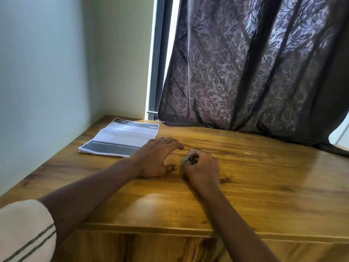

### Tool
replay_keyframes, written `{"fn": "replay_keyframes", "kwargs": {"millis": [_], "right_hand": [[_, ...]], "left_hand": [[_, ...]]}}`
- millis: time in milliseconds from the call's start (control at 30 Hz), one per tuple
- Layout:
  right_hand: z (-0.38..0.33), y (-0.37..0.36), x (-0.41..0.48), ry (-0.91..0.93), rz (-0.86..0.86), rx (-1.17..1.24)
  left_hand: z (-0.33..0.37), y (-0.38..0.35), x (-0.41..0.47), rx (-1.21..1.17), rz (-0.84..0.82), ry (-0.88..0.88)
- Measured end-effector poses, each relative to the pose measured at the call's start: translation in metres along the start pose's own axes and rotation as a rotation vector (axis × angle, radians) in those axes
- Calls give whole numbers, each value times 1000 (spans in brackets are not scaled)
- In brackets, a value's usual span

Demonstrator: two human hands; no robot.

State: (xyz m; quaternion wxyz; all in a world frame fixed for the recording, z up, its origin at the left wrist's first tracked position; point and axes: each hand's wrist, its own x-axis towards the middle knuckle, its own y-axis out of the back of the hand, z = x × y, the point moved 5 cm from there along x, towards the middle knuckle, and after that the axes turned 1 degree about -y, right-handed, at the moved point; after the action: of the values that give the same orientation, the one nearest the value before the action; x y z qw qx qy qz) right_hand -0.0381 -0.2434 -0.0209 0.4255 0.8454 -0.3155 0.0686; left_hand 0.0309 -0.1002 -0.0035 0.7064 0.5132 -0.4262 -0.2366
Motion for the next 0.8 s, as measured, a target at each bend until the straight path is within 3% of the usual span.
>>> {"fn": "replay_keyframes", "kwargs": {"millis": [267, 400, 567, 800], "right_hand": [[12, 4, 9, -51, 29, 346], [5, -1, 17, 110, 103, 497], [-24, -14, 43, 453, 189, 360], [-23, -31, 59, 388, 120, 428]], "left_hand": [[-7, -15, 27, -201, 167, -148], [-21, -9, 28, -338, 350, -101], [-43, -1, 28, -452, 496, 21], [-62, -1, 30, -481, 514, 71]]}}
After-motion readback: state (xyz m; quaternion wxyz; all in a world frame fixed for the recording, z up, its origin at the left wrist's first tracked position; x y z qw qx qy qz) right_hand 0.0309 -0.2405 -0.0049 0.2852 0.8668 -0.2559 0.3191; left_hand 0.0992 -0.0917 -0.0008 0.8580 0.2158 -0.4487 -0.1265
